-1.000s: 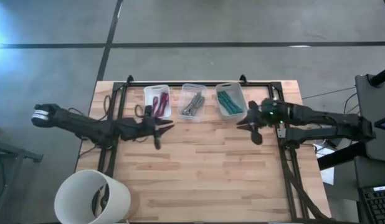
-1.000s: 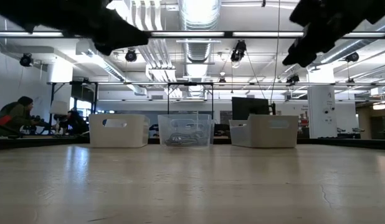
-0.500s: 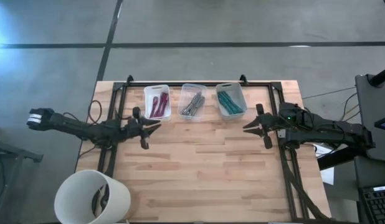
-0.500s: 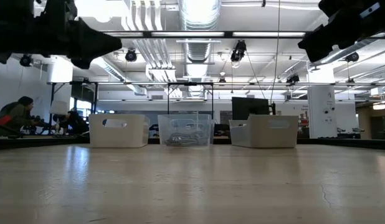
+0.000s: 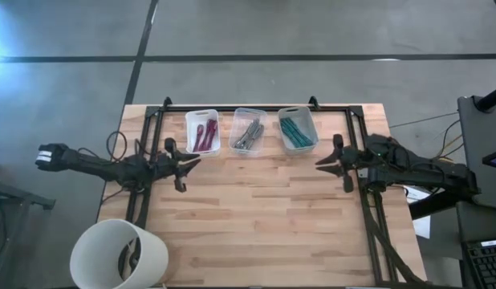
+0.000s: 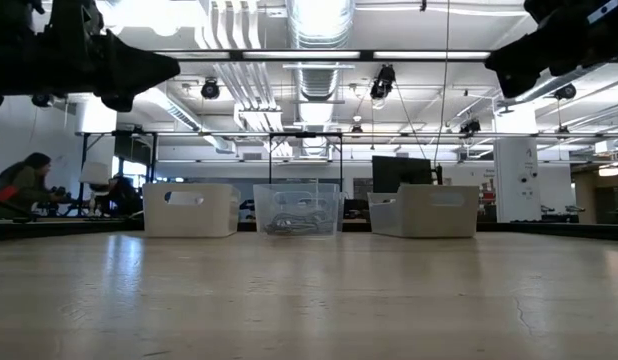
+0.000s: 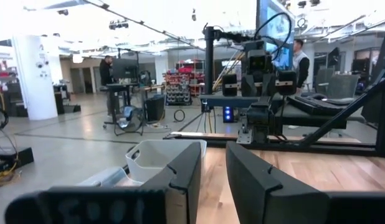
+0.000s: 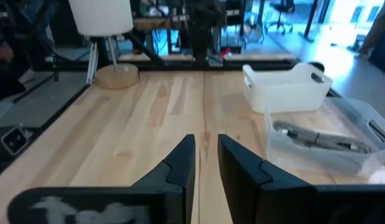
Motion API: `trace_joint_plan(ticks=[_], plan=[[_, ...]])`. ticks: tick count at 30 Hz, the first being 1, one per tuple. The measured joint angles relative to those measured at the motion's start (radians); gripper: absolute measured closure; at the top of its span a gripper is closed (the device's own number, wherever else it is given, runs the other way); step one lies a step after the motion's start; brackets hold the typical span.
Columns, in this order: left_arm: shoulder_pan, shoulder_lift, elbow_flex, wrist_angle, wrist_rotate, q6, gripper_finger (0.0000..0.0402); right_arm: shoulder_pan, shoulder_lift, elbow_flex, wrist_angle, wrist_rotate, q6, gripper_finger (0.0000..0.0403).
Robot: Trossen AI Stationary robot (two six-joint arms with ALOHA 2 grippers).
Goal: Pick & Place USB Port
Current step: Return to Home Position
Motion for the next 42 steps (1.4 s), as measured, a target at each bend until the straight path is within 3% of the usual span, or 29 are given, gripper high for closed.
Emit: trace_joint_plan(ticks=[15,22,42], plan=[[0.000,-0.011,-0.001,-0.027,0.017,0.016,0.0318,0.000,-0.092,-0.263,0.316,0.000,0.038,0.0332],[0.000,-0.011,-0.002,-0.064,0.103,-0.033,0.0321,0.000,-0.175,-0.343,0.379,0.000,0.048,0.0328],[0.000,-0.011,-0.003,-0.164,0.104,-0.117,0.0321,0.000,-0.241,-0.354,0.350,0.002,0.046,0.0325]])
